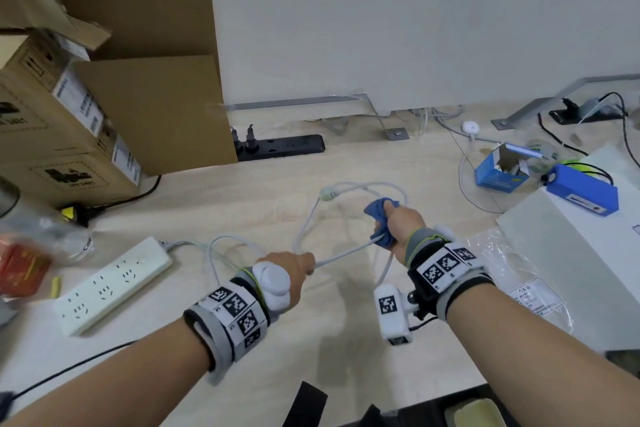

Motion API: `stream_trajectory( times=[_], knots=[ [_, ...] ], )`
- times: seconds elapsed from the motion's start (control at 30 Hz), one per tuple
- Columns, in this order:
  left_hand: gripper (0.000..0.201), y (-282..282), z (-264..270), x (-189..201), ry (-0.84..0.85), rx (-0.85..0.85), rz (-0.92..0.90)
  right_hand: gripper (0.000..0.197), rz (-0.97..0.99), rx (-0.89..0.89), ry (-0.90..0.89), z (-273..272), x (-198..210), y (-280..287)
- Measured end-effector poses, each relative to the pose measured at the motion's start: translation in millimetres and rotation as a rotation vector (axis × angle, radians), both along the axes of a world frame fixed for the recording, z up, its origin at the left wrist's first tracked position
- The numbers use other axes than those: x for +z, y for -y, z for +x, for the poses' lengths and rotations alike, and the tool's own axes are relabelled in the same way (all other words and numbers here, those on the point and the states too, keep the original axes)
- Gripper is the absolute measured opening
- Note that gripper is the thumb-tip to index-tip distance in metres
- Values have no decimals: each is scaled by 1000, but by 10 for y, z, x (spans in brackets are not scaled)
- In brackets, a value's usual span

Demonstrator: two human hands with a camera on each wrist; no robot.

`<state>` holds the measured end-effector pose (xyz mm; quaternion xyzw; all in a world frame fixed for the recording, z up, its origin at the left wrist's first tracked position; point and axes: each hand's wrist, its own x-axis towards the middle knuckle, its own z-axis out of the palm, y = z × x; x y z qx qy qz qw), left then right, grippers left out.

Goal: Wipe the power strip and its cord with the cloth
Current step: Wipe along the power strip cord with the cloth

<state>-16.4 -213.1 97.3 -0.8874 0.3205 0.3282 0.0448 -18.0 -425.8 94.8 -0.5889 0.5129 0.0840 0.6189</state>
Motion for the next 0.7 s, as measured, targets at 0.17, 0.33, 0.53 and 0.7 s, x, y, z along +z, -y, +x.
stream_trajectory(
  times=[0.17, 0.33, 0.53, 0.7],
  knots=[
    [27, -25, 145, -32, 88, -14, -12, 39, 82, 76, -7, -12, -87, -27],
    [21, -41, 211, -57, 67, 39, -90, 28, -85, 219, -62, -155, -86, -99],
    [20, -125, 147, -48, 25, 128, -230, 22, -136, 45, 143, -127, -61, -68],
    [20, -27, 212, -6, 0, 23, -67, 37, 0, 254, -103, -226, -277, -97]
  ],
)
